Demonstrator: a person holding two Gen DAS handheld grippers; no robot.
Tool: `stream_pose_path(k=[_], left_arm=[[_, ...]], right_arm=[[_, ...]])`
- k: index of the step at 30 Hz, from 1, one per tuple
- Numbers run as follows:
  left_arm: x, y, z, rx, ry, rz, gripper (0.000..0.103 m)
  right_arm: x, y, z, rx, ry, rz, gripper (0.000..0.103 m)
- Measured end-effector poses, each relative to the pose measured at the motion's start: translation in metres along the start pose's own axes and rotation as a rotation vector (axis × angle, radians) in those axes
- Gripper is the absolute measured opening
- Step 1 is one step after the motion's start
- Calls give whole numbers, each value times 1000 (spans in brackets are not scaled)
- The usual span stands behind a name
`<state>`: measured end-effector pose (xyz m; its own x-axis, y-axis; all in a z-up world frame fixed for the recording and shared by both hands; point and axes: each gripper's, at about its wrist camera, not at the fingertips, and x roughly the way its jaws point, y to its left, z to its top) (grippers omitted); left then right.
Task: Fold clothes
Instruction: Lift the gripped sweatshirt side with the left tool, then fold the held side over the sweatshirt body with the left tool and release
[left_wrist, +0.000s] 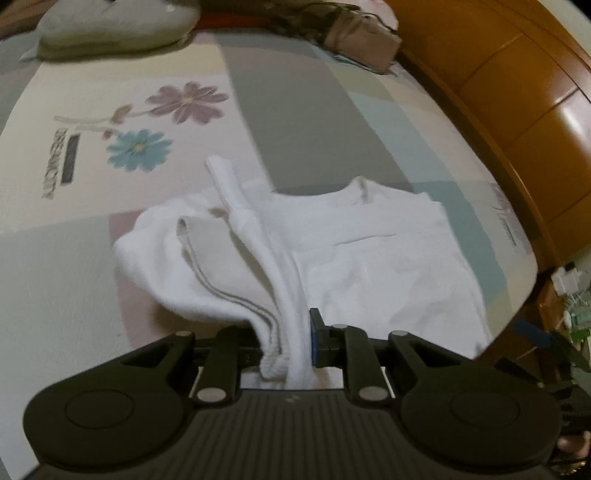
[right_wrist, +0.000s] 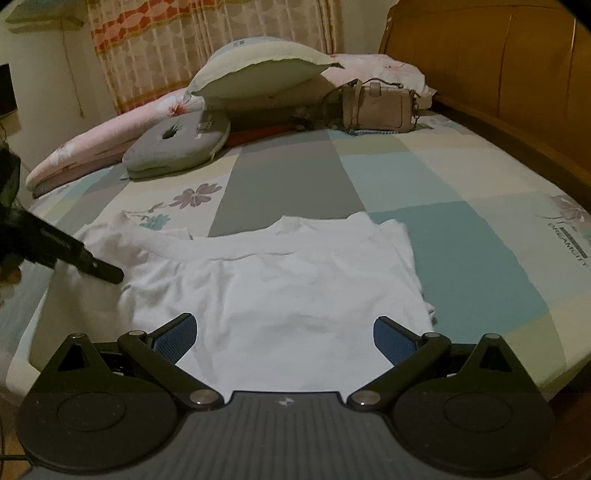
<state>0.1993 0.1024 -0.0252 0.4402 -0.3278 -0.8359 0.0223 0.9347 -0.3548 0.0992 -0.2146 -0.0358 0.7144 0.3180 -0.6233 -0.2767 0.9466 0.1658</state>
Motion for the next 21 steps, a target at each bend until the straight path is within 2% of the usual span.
stream_pose_path(k=[8, 21], left_arm=[[4, -60, 23, 74, 57, 4, 16], [33, -134, 56, 78, 83, -69, 16]], right_arm=[[-16, -29, -4, 27, -58, -3, 103], [-38, -83, -17, 132, -150, -40, 103]])
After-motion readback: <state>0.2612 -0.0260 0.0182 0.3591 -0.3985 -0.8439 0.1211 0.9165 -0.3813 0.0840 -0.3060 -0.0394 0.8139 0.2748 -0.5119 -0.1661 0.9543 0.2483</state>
